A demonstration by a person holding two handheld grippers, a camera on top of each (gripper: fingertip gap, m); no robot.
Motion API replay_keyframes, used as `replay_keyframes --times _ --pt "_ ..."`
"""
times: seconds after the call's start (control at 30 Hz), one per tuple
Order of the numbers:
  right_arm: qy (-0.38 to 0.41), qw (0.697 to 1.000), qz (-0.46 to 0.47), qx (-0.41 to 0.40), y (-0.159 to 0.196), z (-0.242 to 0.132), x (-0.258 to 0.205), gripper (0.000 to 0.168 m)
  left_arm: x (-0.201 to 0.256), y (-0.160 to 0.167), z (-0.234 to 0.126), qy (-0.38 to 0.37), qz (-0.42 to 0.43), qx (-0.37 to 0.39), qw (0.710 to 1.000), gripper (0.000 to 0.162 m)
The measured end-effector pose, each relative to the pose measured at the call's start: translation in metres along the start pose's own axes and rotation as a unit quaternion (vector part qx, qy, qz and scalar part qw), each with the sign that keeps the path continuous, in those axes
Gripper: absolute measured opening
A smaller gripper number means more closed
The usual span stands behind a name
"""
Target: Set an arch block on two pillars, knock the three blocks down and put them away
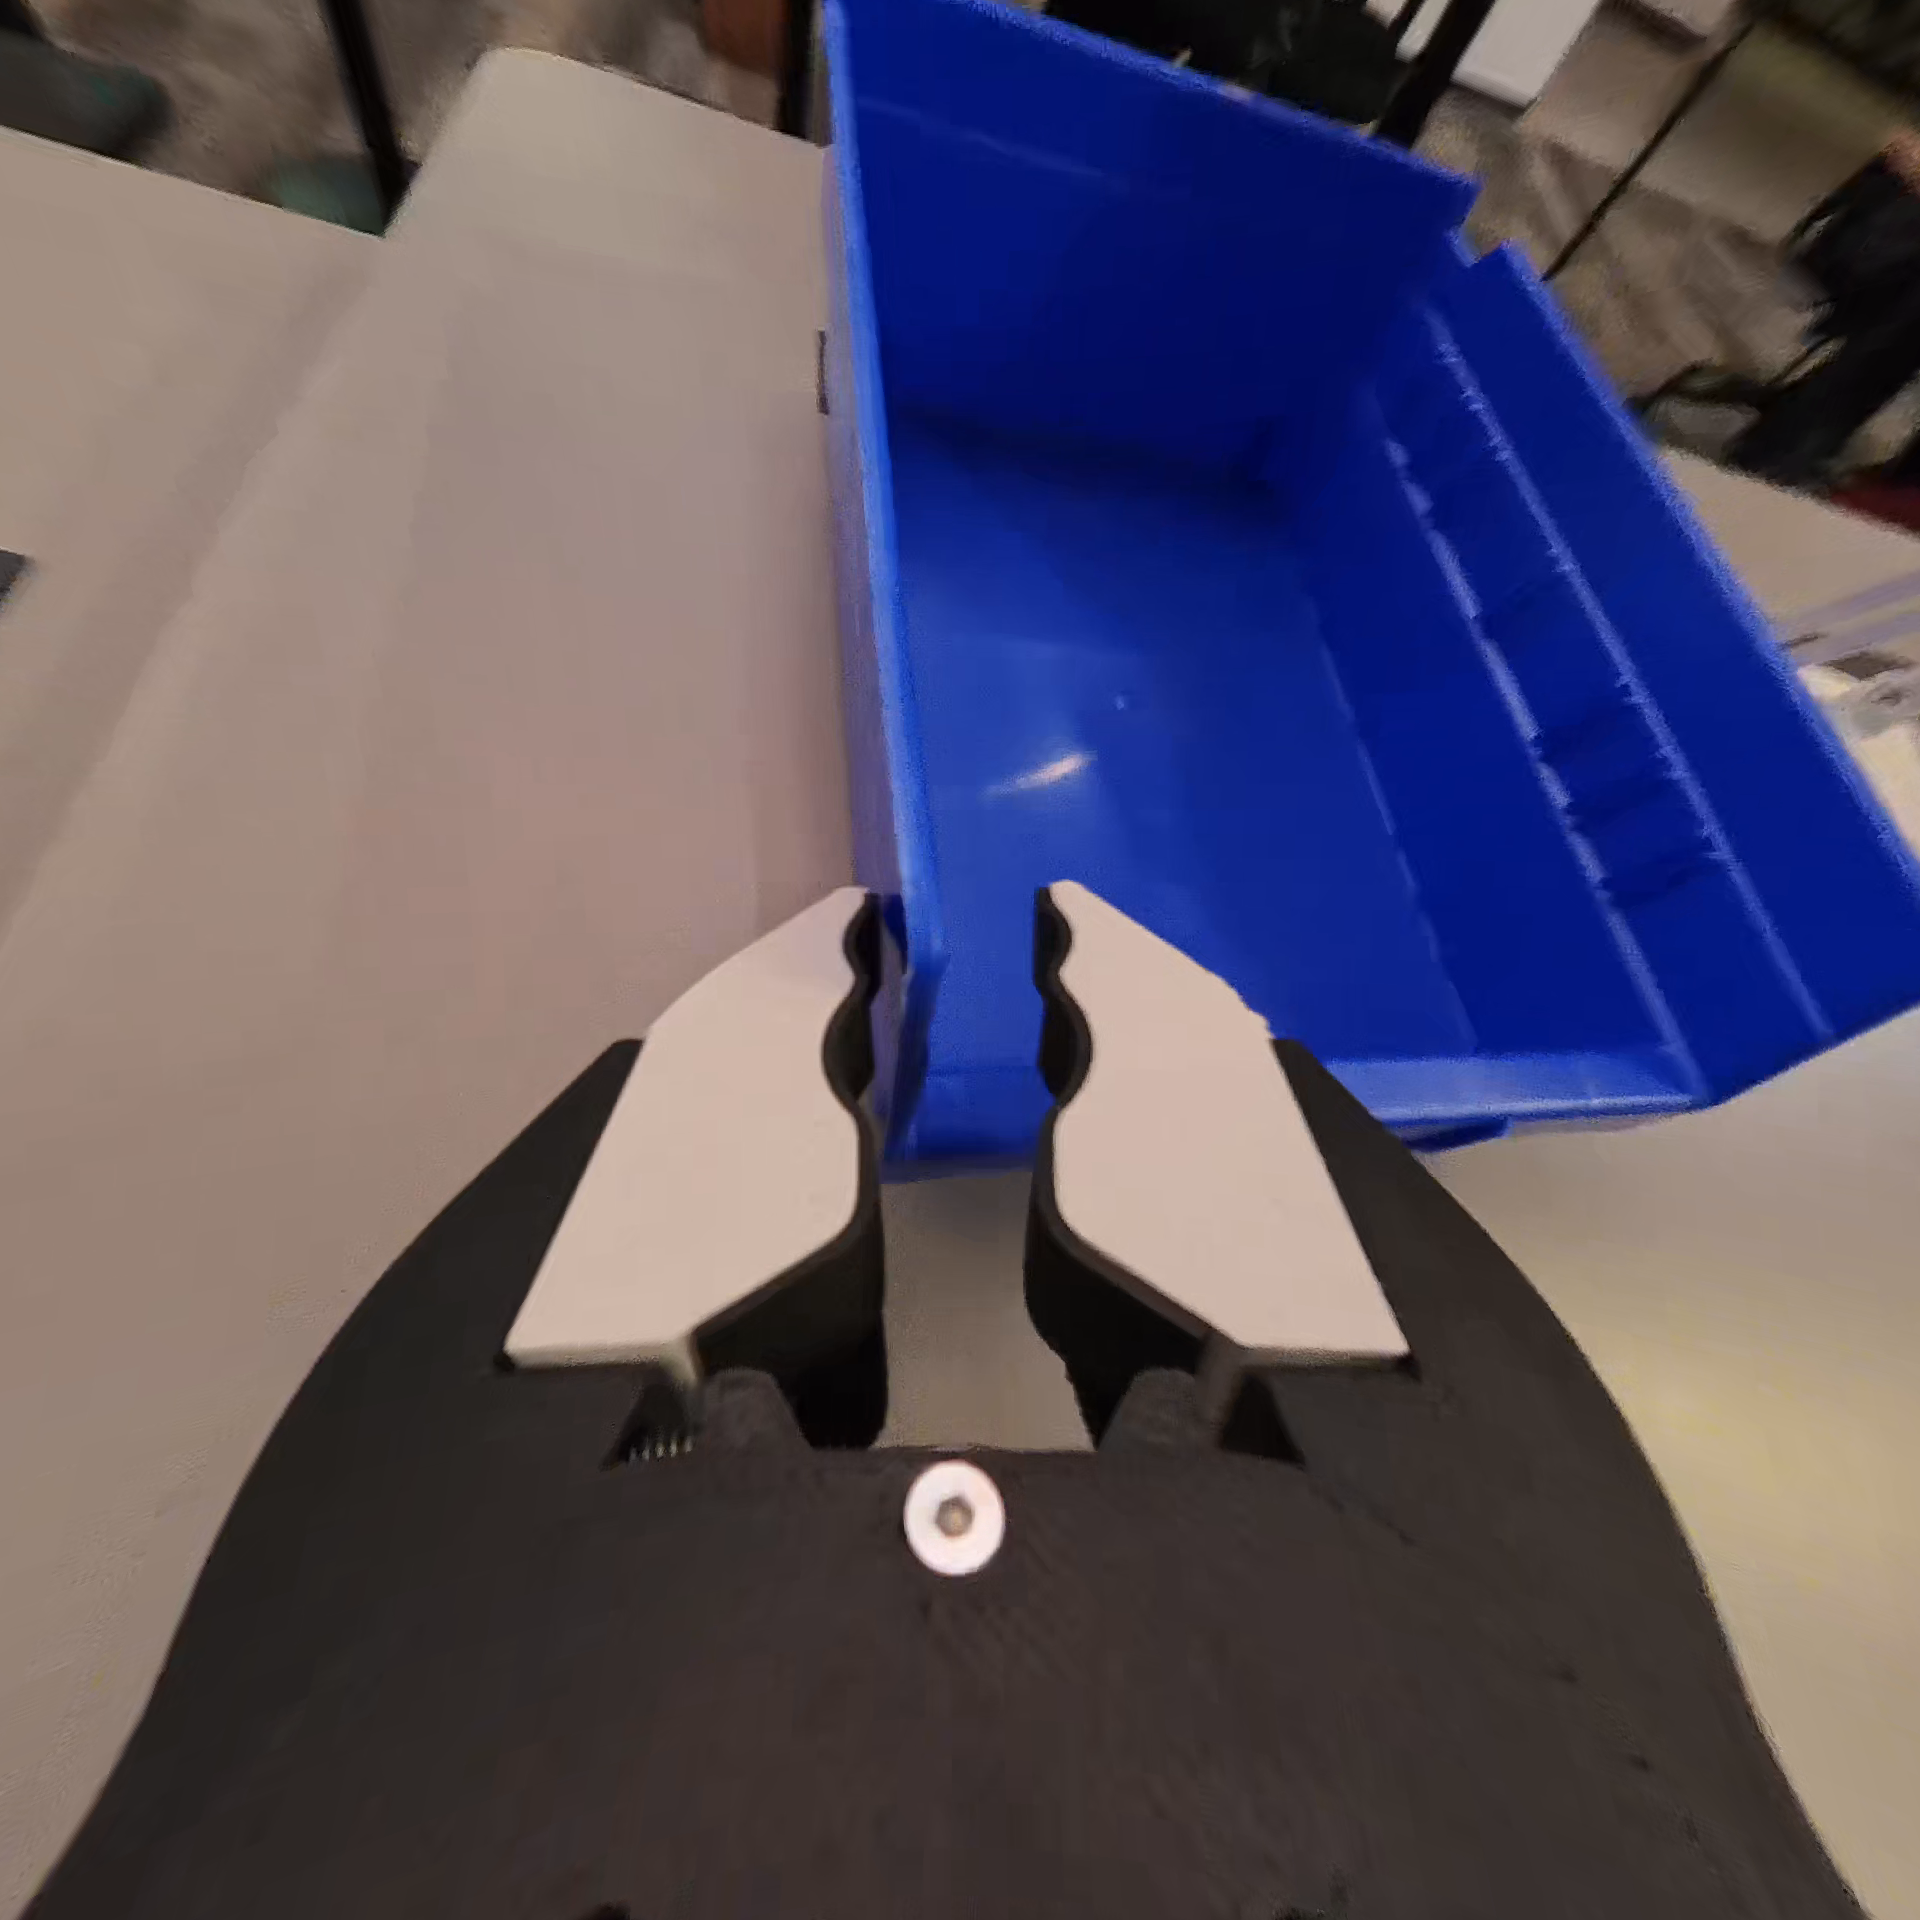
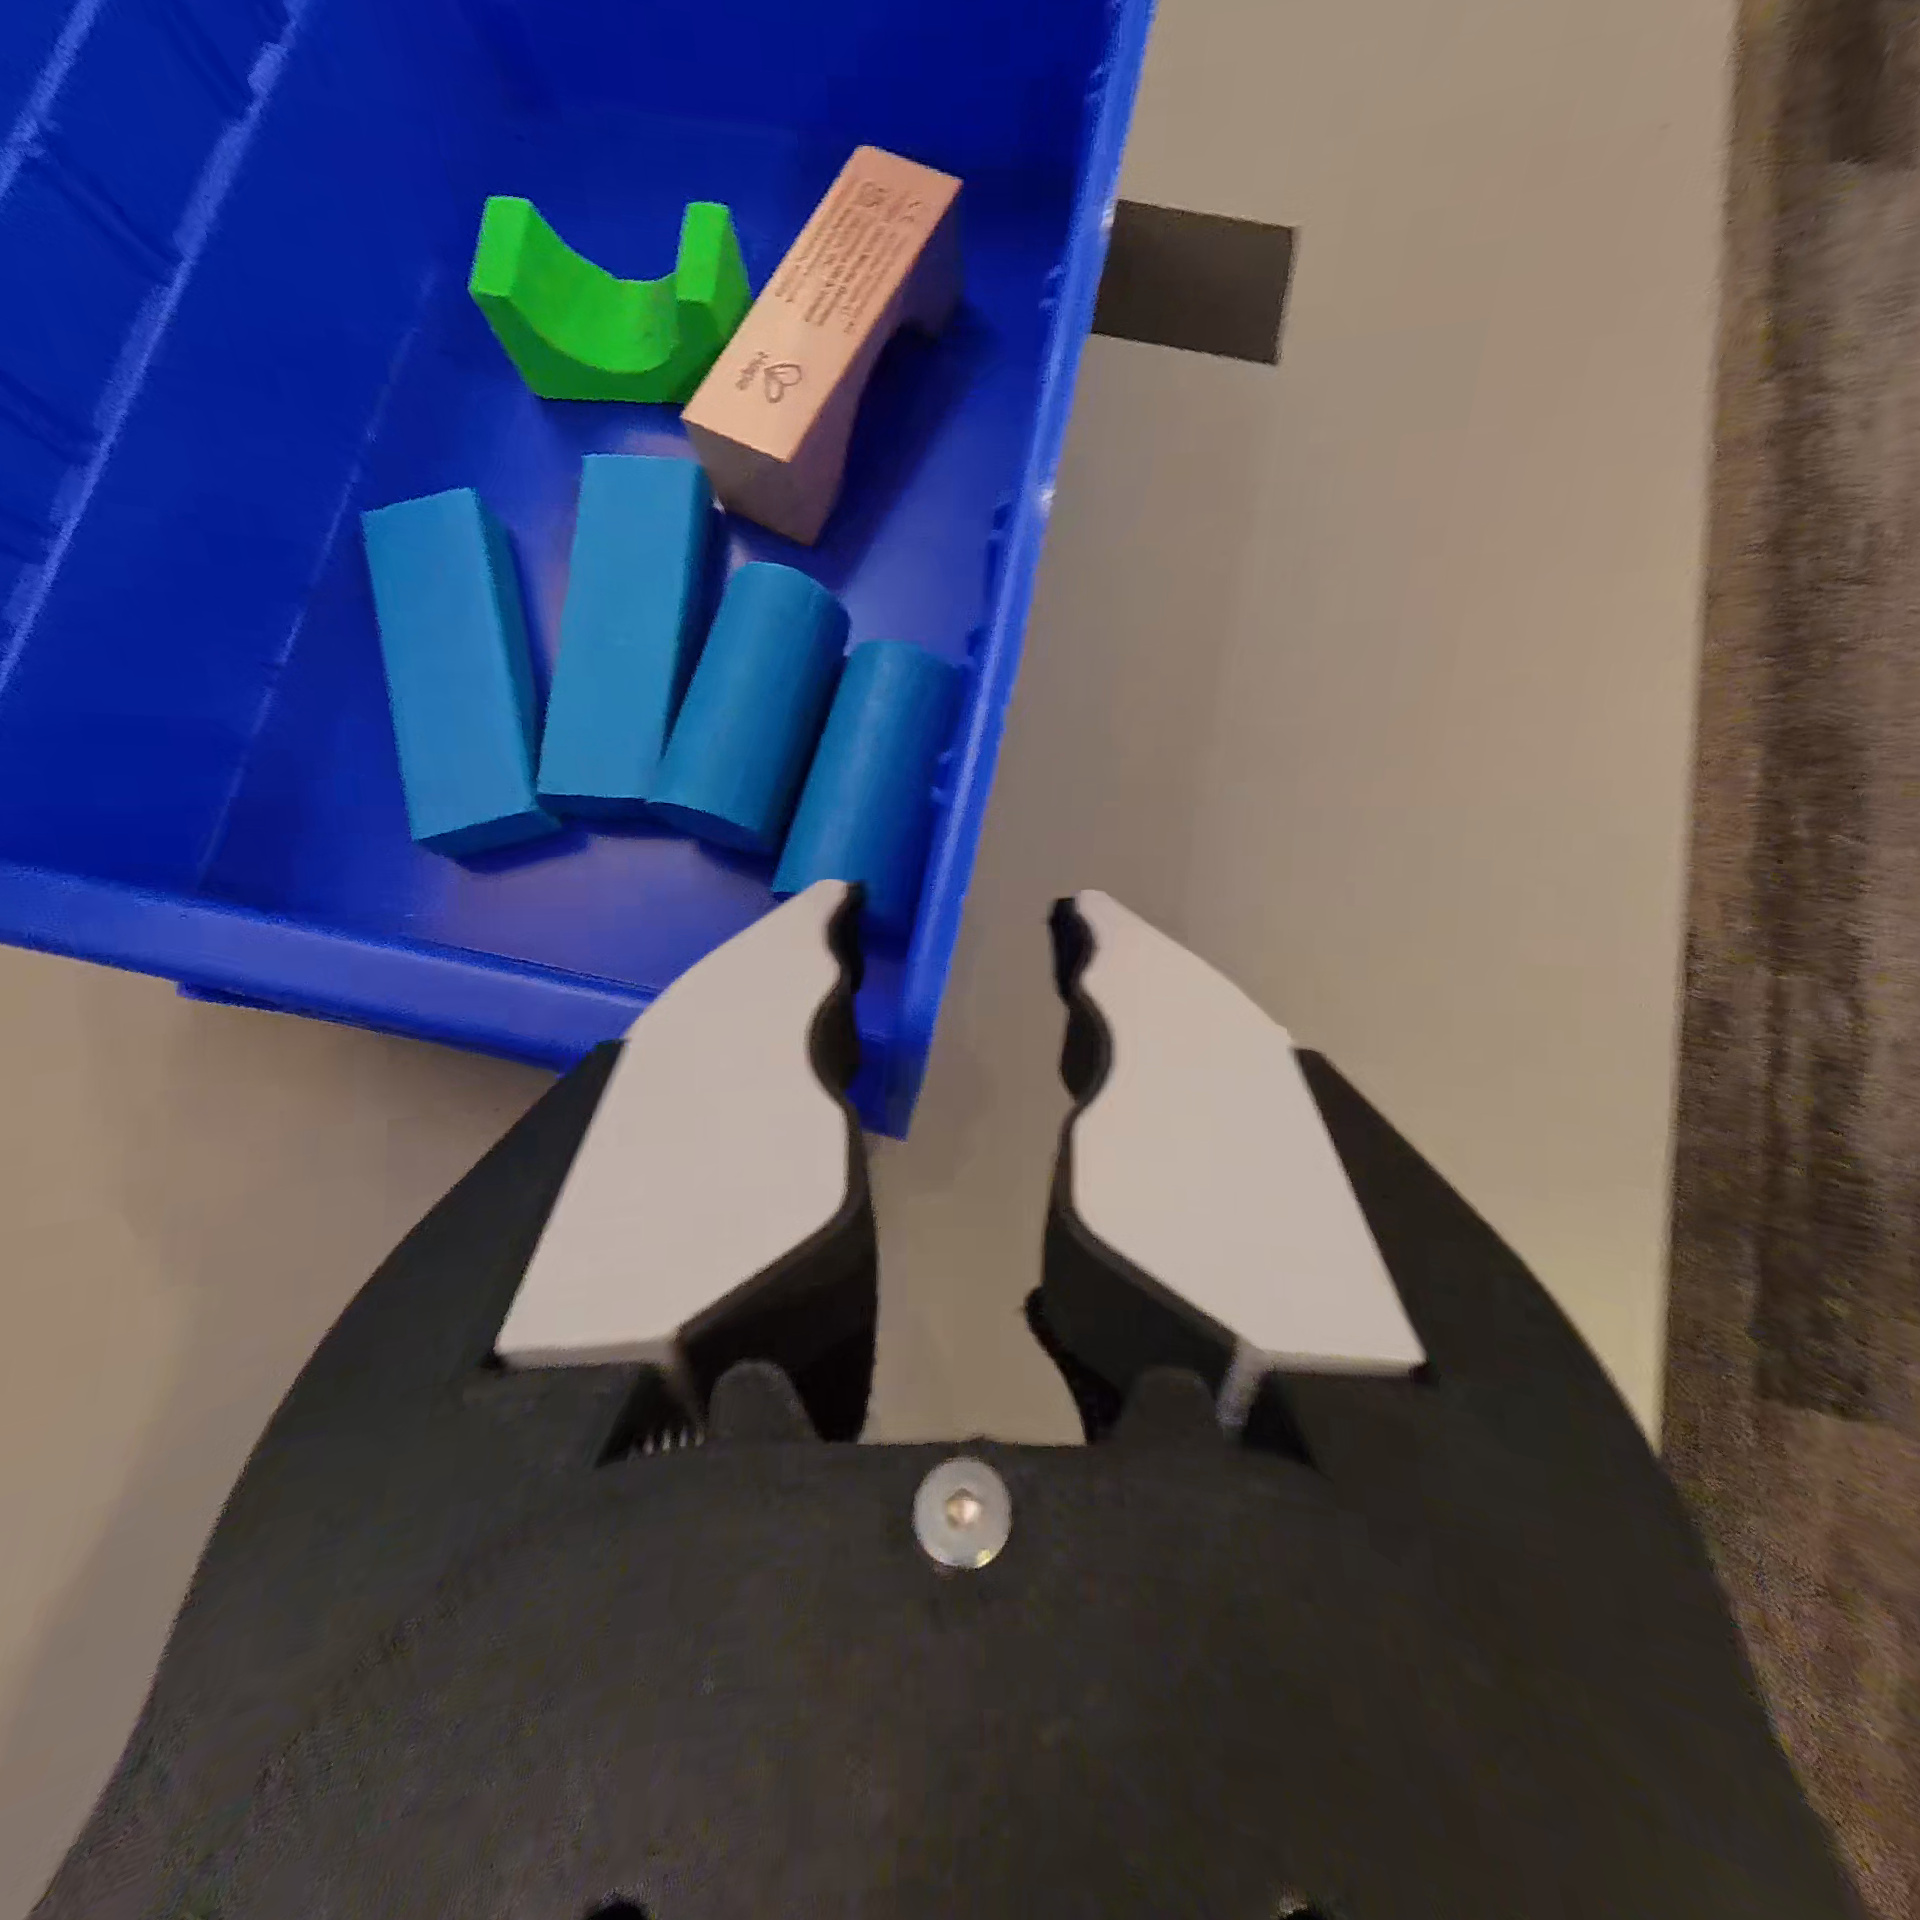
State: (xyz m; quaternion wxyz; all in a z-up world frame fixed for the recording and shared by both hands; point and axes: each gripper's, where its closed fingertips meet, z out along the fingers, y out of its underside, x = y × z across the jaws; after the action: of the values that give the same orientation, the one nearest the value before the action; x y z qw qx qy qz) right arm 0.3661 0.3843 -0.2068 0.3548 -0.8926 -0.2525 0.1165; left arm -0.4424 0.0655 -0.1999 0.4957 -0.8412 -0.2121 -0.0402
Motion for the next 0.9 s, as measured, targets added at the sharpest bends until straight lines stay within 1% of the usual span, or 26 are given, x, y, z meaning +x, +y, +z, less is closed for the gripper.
replay_keyframes --times 0.03,0.07,0.1,0.17,0.27,0.3,0.4,0.5,0.63,0.73,0.8,0.9 --pt "-0.013 1.000 0.003 0.002 0.001 0.004 -0.004 0.023 -0.003 -0.001 0.003 0.003 -0.016 0.009 1.000 0.022" --pt "-0.023 1.000 0.007 0.005 0.001 0.008 -0.006 0.016 -0.007 -0.001 0.006 0.004 -0.027 0.014 1.000 0.012" --pt "-0.027 1.000 0.009 0.009 0.002 0.012 -0.007 0.010 -0.007 -0.002 0.007 0.016 -0.033 0.020 0.999 0.013" --pt "-0.026 0.999 0.007 0.017 0.002 0.016 -0.007 0.008 -0.009 -0.002 0.007 0.010 -0.025 0.014 1.000 0.011" --pt "-0.016 1.000 -0.012 0.021 0.002 0.016 -0.006 0.007 -0.012 -0.002 0.007 -0.025 0.029 0.004 0.999 0.005" --pt "-0.009 1.000 -0.018 0.021 0.002 0.016 -0.005 0.007 -0.013 -0.001 0.007 -0.026 0.035 0.001 0.999 0.005" --pt "-0.009 1.000 -0.024 0.016 0.004 0.014 -0.003 0.006 -0.014 -0.001 0.004 -0.012 0.035 0.001 0.999 0.005" --pt "-0.026 0.999 -0.037 0.011 0.012 0.008 -0.002 0.005 -0.018 0.003 -0.003 0.009 0.041 -0.008 0.999 0.005" --pt "-0.059 0.996 -0.069 0.004 0.026 -0.005 -0.004 0.006 -0.016 0.015 -0.020 0.072 0.094 -0.032 0.992 0.005" --pt "-0.088 0.992 -0.091 -0.003 0.037 -0.016 -0.009 0.007 -0.013 0.027 -0.038 0.133 0.113 -0.053 0.983 0.005" --pt "-0.106 0.987 -0.122 -0.003 0.044 -0.022 -0.014 0.007 -0.005 0.037 -0.051 0.177 0.141 -0.066 0.972 0.005" --pt "-0.138 0.977 -0.161 -0.008 0.053 -0.030 -0.025 0.007 0.012 0.055 -0.071 0.250 0.154 -0.090 0.952 0.006"
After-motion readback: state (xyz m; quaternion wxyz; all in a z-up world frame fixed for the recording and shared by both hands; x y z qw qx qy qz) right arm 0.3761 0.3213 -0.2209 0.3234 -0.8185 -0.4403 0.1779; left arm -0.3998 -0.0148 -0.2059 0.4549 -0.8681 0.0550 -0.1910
